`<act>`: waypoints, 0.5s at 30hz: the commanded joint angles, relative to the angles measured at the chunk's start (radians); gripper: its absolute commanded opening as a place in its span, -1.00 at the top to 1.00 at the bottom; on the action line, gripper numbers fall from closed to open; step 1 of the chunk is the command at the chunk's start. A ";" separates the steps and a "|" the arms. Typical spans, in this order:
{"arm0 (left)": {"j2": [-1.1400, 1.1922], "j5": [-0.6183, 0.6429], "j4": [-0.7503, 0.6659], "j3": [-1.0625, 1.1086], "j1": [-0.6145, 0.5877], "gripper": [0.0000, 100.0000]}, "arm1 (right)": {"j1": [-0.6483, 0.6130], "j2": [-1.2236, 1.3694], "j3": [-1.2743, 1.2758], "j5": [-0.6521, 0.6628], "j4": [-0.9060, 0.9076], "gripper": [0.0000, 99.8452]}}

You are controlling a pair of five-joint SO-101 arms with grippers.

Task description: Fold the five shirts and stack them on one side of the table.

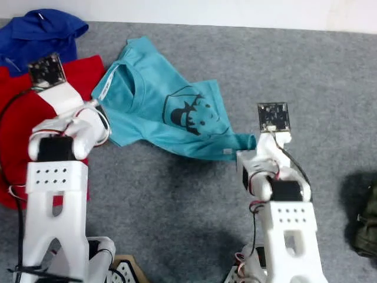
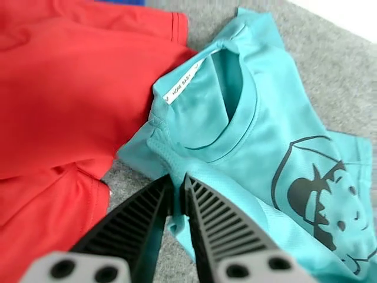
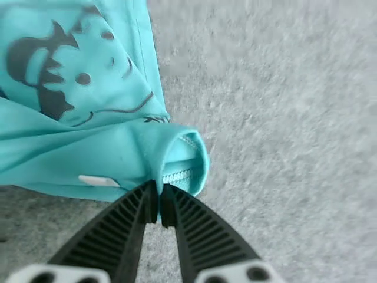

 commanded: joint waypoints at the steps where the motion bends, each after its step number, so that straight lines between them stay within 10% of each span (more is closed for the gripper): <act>1: -0.036 0.009 0.083 -0.160 -0.039 0.99 | 0.015 -0.179 -0.133 0.040 0.107 0.98; 15: -0.302 0.009 0.227 -0.539 -0.130 0.99 | 0.015 -0.499 -0.481 0.072 0.249 0.98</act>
